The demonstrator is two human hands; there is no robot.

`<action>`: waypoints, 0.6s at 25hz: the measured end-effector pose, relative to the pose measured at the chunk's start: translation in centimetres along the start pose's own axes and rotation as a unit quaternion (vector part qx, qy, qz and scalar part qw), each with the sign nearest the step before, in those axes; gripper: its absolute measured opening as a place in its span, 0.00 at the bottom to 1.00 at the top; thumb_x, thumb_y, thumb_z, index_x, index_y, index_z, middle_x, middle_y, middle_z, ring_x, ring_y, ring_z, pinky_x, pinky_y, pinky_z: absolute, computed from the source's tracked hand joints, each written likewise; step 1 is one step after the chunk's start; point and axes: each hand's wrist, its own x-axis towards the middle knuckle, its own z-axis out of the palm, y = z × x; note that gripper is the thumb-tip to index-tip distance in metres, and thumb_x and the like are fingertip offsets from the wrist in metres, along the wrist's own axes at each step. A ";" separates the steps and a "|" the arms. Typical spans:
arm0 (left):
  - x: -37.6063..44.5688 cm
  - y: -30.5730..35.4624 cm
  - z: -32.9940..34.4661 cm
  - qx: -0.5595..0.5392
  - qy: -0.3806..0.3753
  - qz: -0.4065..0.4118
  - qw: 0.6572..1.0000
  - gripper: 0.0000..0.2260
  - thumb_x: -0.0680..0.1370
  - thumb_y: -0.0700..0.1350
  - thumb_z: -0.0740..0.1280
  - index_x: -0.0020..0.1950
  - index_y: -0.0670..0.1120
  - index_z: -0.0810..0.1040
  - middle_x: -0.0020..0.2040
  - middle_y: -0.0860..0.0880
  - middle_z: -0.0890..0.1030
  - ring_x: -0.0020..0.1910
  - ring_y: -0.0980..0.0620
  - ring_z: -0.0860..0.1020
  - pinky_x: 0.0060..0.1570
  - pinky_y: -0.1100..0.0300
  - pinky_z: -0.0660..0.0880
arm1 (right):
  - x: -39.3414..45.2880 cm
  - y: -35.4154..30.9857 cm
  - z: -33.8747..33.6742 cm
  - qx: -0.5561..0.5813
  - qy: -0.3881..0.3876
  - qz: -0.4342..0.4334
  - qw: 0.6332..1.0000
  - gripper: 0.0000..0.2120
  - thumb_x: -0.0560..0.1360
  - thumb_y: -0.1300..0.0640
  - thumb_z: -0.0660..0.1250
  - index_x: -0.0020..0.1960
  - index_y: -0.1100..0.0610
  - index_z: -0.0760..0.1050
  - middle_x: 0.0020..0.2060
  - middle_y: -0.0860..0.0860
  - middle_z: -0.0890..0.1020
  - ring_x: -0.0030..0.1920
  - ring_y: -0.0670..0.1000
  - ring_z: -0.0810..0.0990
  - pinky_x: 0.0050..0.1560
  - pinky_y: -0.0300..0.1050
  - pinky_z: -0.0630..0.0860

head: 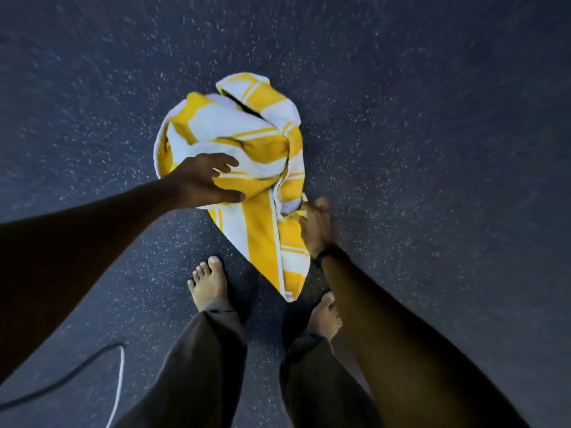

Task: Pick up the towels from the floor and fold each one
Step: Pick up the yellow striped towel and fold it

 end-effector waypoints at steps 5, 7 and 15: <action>-8.5 12.2 -9.8 -0.045 0.058 0.039 0.997 0.29 0.69 0.45 0.77 0.67 0.45 0.72 0.58 0.47 0.76 0.57 0.53 0.73 0.52 0.66 0.69 | -4.5 -9.0 -18.6 0.191 0.067 -0.134 0.970 0.19 0.78 0.37 0.49 0.47 0.50 0.70 0.38 0.42 0.69 0.42 0.50 0.68 0.41 0.42 0.58; -13.3 17.3 -15.5 -0.053 0.094 0.057 0.992 0.30 0.70 0.45 0.76 0.70 0.42 0.71 0.63 0.44 0.76 0.63 0.49 0.74 0.59 0.63 0.68 | -6.5 -15.2 -28.1 0.198 0.115 -0.152 0.962 0.16 0.79 0.44 0.54 0.46 0.56 0.71 0.35 0.44 0.70 0.39 0.51 0.68 0.40 0.45 0.61; -37.2 35.6 -41.3 -0.054 0.282 0.162 0.944 0.31 0.68 0.51 0.77 0.69 0.48 0.72 0.64 0.48 0.77 0.62 0.55 0.74 0.63 0.63 0.67 | -19.5 -41.5 -61.7 0.174 0.209 -0.308 0.912 0.03 0.74 0.63 0.65 0.42 0.60 0.75 0.34 0.50 0.76 0.38 0.49 0.73 0.38 0.39 0.65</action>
